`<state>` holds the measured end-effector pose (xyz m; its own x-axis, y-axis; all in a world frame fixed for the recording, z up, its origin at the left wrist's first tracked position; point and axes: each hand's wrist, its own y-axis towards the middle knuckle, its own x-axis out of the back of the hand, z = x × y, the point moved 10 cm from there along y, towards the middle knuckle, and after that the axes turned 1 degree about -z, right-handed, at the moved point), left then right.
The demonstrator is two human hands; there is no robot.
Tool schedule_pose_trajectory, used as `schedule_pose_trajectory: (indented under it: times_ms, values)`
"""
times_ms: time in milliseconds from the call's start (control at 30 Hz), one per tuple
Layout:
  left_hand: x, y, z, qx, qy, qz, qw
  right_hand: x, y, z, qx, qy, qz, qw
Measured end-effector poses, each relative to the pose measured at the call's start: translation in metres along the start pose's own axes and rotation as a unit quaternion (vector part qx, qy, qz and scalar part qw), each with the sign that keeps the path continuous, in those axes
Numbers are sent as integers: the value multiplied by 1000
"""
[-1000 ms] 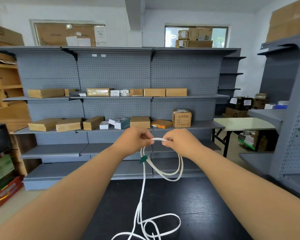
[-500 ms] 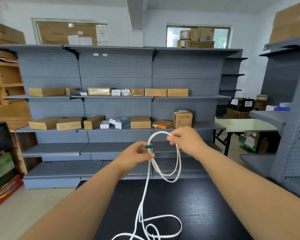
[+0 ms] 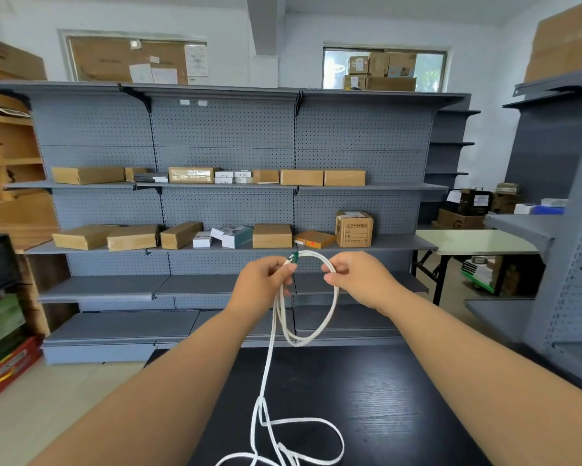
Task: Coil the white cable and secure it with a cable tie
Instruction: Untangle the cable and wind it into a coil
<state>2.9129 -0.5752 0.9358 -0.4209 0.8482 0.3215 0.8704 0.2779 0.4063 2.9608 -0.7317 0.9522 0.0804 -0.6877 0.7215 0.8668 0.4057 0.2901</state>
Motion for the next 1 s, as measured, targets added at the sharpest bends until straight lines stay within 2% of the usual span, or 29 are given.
schedule_pose_trajectory:
  times_ms: [67, 200, 333, 500, 600, 700, 767, 900, 1000]
  values:
    - [3, 3, -14, -42, 110, -5, 993, -2, 0, 6, 20, -11, 21, 1000]
    - [-2, 5, -33, -100, 300, 36, 948, 3, -2, 25, 82, -19, 26, 996]
    - [-10, 5, -40, -137, 365, 78, 918, -5, -1, 41, 126, -84, 63, 986]
    - [-20, 4, -42, -177, 424, 119, 880, -21, 0, 44, 124, -171, 127, 969]
    - [-23, 3, -45, -192, 426, 132, 874, -28, 0, 50, 156, -228, 115, 954]
    - [-20, 5, -46, -193, 417, 122, 880, -24, 2, 53, 149, -223, 89, 959]
    - [-13, 7, -43, -166, 379, 106, 904, -19, 4, 55, 144, -212, 67, 964]
    - [-4, 9, -23, -63, 195, 101, 974, -7, 8, 52, 127, -175, 21, 976]
    - [-6, 5, -4, 4, 101, 126, 987, 5, 11, 45, 98, -135, -10, 986]
